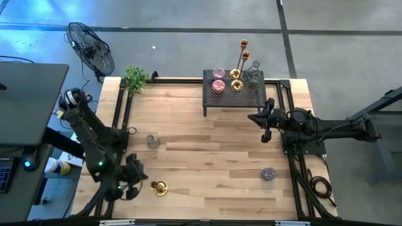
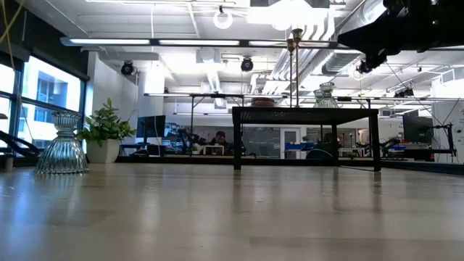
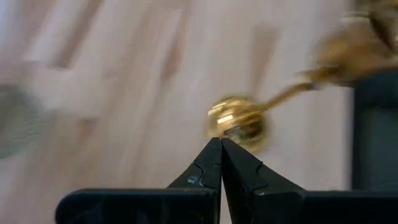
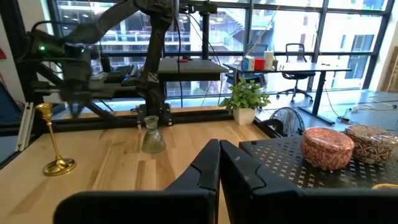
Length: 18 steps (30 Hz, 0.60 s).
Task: Pick & Place candle stick holders
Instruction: Put the gold candle holder on the shelf aligned with the other gold candle holder
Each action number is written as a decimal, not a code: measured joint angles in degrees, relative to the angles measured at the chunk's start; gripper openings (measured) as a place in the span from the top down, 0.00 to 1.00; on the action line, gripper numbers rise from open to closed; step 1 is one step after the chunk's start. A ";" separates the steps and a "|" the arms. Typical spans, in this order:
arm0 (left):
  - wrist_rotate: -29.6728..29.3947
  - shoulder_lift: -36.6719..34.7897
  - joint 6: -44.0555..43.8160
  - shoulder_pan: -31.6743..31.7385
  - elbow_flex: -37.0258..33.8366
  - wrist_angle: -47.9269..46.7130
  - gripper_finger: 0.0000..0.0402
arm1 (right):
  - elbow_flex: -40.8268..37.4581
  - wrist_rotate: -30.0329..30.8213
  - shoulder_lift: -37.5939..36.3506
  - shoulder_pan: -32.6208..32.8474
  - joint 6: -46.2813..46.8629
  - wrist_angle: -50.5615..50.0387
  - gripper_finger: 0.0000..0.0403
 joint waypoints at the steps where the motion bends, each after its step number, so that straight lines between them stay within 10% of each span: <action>1: -2.41 0.01 -0.15 -1.39 -1.74 5.03 1.00 | 0.00 0.21 0.01 -0.02 0.00 0.00 1.00; 7: -9.45 2.73 4.22 -3.62 -9.61 27.57 0.90 | 0.00 0.76 0.00 -0.02 0.00 0.09 1.00; 18: -12.05 12.48 2.97 -3.62 -9.93 32.33 0.53 | 0.00 1.21 0.02 -0.02 -0.02 0.20 1.00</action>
